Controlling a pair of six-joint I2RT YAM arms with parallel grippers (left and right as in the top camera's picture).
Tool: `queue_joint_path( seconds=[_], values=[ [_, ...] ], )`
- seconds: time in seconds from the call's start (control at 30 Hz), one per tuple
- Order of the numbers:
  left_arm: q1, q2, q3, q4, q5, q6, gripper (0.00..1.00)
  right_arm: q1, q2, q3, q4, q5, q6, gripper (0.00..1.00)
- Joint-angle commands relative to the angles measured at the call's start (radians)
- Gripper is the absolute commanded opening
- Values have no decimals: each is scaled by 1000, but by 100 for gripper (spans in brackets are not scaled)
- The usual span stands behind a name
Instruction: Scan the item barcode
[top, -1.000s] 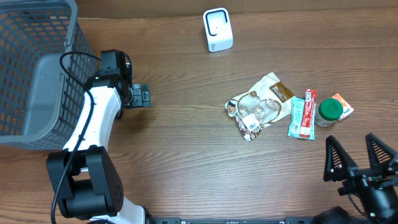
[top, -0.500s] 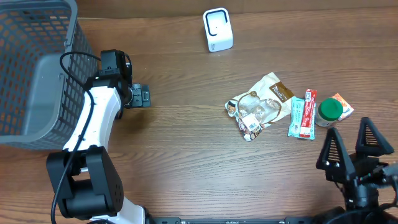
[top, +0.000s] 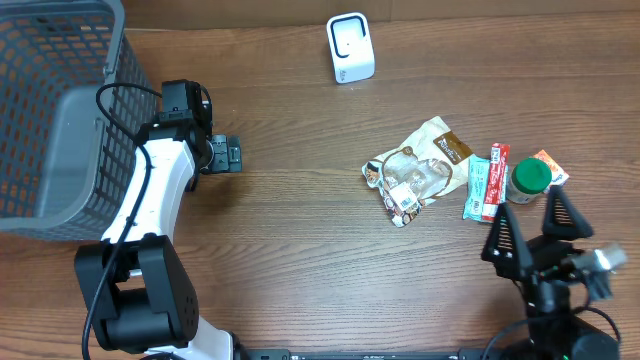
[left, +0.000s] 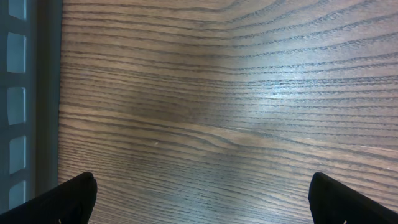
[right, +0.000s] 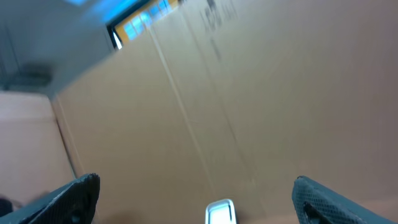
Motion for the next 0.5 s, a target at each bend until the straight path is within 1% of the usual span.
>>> queue_joint_path(
  seconds=[0.0, 0.1, 0.37, 0.47],
  values=[
    [3, -2, 15, 2, 9, -6, 100, -18, -10, -49, -9, -47, 0, 100],
    [3, -2, 15, 2, 9, -6, 100, -24, -10, -47, -92, -75, 3, 100],
    [3, -2, 15, 2, 9, -6, 99, -26, -10, -47, -290, -74, 1, 100],
    [3, -2, 15, 2, 9, -6, 100, -26, -10, -47, -359, -75, -54, 100]
  ],
)
